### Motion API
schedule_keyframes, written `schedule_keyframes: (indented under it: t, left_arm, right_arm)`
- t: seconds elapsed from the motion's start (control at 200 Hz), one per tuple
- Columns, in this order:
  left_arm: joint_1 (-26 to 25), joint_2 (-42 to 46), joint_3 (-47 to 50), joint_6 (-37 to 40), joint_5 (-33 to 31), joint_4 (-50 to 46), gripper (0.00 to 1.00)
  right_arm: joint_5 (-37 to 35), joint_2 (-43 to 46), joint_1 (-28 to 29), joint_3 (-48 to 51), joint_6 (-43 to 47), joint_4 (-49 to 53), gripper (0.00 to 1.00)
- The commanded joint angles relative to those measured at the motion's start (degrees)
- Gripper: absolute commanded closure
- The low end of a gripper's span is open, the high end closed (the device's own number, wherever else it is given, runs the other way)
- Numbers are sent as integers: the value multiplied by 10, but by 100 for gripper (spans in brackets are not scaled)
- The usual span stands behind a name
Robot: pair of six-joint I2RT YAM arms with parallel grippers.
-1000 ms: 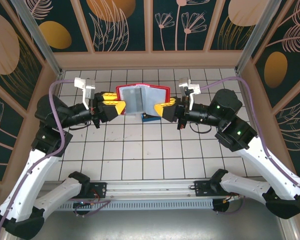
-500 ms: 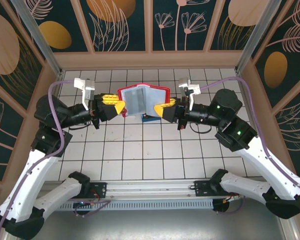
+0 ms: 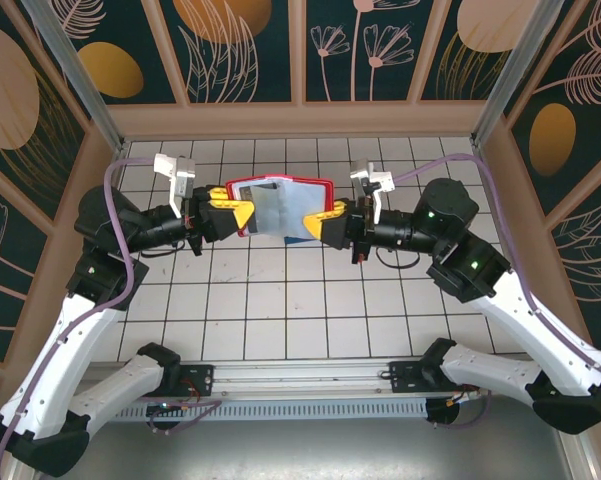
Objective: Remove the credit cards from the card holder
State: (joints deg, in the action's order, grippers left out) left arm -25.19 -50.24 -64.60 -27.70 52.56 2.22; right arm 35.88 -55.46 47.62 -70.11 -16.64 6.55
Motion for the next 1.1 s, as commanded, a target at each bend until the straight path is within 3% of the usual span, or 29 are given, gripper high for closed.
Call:
schedule_keyframes:
  t: [0.0,0.1,0.32,0.49,0.605,0.661,0.771,0.836,1.096]
  left_arm:
    - [-1,6,4,3,5,23,95]
    - [-1,11,3,25,-28,-4,100]
    - [-1,0,-14,47,-129,-73,100]
    - [-1,-30,-42,62,-203,-148,100]
    - [-1,-49,-54,62,-252,-186,100]
    - [-1,-56,-56,61,-252,-189,100]
    - [-1,-61,-50,60,-246,-181,100]
    - [-1,-65,-46,63,-249,-180,100]
    - [-1,-79,-45,82,-270,-185,100]
  right_arm:
    - [-21,1,5,-23,15,-2,100]
    - [-90,3,5,-26,25,29,100]
    - [-273,-10,5,-50,27,114,64]
    - [-404,-27,28,-70,29,155,58]
    - [-371,-39,37,-77,28,134,55]
    - [-344,-53,44,-82,19,121,43]
    - [-323,-95,56,-115,-11,104,38]
    - [-325,-117,56,-124,-59,75,26]
    - [-361,-210,56,-178,-212,26,26]
